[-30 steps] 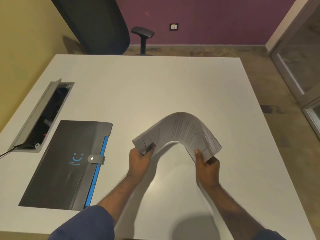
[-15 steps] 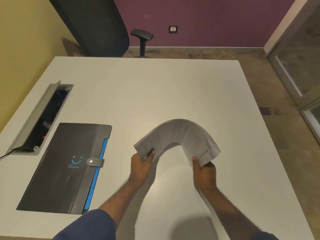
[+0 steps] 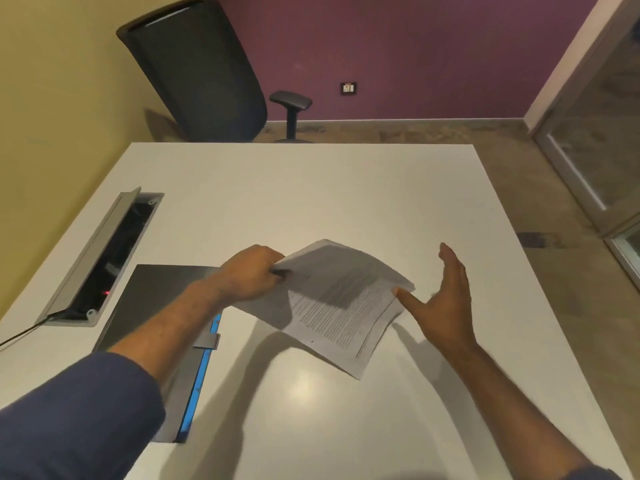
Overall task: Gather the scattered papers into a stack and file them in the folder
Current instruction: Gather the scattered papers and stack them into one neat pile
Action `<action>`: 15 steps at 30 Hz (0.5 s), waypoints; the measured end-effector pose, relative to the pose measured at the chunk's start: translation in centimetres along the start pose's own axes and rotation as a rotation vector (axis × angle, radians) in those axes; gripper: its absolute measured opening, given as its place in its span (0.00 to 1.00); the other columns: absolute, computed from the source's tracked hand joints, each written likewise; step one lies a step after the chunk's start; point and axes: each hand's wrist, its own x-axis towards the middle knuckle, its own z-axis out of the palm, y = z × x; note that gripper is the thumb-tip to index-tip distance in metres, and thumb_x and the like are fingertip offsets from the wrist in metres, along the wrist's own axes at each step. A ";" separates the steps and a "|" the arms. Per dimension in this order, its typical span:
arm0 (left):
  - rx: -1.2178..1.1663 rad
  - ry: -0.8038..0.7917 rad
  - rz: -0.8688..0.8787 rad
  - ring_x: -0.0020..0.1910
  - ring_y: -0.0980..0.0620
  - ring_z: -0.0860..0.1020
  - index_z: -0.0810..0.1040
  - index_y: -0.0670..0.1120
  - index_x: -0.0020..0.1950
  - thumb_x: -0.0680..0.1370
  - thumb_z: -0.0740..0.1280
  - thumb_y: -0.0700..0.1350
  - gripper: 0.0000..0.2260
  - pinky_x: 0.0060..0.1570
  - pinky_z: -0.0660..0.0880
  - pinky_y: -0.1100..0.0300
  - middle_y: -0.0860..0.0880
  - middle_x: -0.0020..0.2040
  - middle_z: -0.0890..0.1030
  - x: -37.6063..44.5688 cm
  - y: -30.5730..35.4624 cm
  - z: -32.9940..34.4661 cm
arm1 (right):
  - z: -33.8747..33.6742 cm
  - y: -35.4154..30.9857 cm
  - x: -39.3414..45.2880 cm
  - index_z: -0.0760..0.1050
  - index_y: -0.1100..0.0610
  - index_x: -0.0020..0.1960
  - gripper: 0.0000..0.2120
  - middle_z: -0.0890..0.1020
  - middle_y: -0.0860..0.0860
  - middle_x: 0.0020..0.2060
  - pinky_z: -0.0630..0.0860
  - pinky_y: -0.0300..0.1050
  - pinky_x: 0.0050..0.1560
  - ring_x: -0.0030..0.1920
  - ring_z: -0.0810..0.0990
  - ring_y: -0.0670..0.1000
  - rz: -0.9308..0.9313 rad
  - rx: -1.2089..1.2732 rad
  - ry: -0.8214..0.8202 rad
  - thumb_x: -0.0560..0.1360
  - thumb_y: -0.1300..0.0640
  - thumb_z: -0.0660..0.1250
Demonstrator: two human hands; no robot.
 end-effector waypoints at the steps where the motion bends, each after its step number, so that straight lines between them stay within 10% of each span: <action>1: 0.012 -0.024 0.034 0.39 0.47 0.78 0.81 0.42 0.42 0.77 0.68 0.40 0.05 0.34 0.68 0.59 0.47 0.38 0.80 -0.1 0.5 -0.9 | -0.4 -0.9 0.6 0.53 0.47 0.78 0.51 0.66 0.47 0.73 0.69 0.52 0.66 0.72 0.64 0.47 -0.073 -0.012 -0.076 0.64 0.46 0.80; 5: 0.046 -0.103 0.135 0.37 0.55 0.77 0.83 0.43 0.47 0.78 0.69 0.44 0.05 0.33 0.69 0.66 0.53 0.37 0.80 0.1 2.9 -3.2 | 0.0 -4.0 2.1 0.61 0.39 0.74 0.48 0.75 0.41 0.66 0.71 0.44 0.62 0.64 0.73 0.42 -0.169 -0.030 -0.524 0.60 0.40 0.80; 8: 0.129 -0.129 0.186 0.33 0.62 0.74 0.82 0.46 0.42 0.78 0.68 0.44 0.06 0.31 0.66 0.66 0.58 0.33 0.77 0.2 4.3 -4.1 | 0.8 -4.2 2.2 0.82 0.47 0.44 0.11 0.84 0.41 0.39 0.75 0.44 0.40 0.38 0.81 0.40 -0.101 0.137 -0.629 0.63 0.51 0.79; 11: 0.193 -0.114 0.216 0.38 0.53 0.78 0.82 0.46 0.45 0.78 0.67 0.45 0.06 0.34 0.69 0.62 0.53 0.37 0.80 0.2 4.5 -4.5 | 1.3 -3.7 1.6 0.77 0.59 0.31 0.09 0.79 0.47 0.30 0.70 0.45 0.35 0.32 0.76 0.46 -0.041 0.245 -0.635 0.64 0.57 0.76; 13: 0.231 -0.051 0.246 0.49 0.49 0.81 0.83 0.49 0.52 0.79 0.67 0.48 0.07 0.52 0.74 0.57 0.52 0.45 0.83 0.2 3.9 -4.5 | 1.2 -3.7 1.3 0.79 0.60 0.34 0.07 0.81 0.51 0.31 0.73 0.45 0.36 0.33 0.78 0.47 -0.021 0.286 -0.629 0.67 0.60 0.76; 15: 0.261 0.120 0.315 0.65 0.49 0.76 0.79 0.52 0.64 0.76 0.71 0.55 0.18 0.74 0.59 0.51 0.52 0.61 0.82 0.2 2.5 -4.2 | 0.8 -3.7 1.2 0.83 0.58 0.41 0.04 0.86 0.55 0.36 0.79 0.46 0.40 0.38 0.84 0.49 0.022 0.305 -0.610 0.69 0.59 0.77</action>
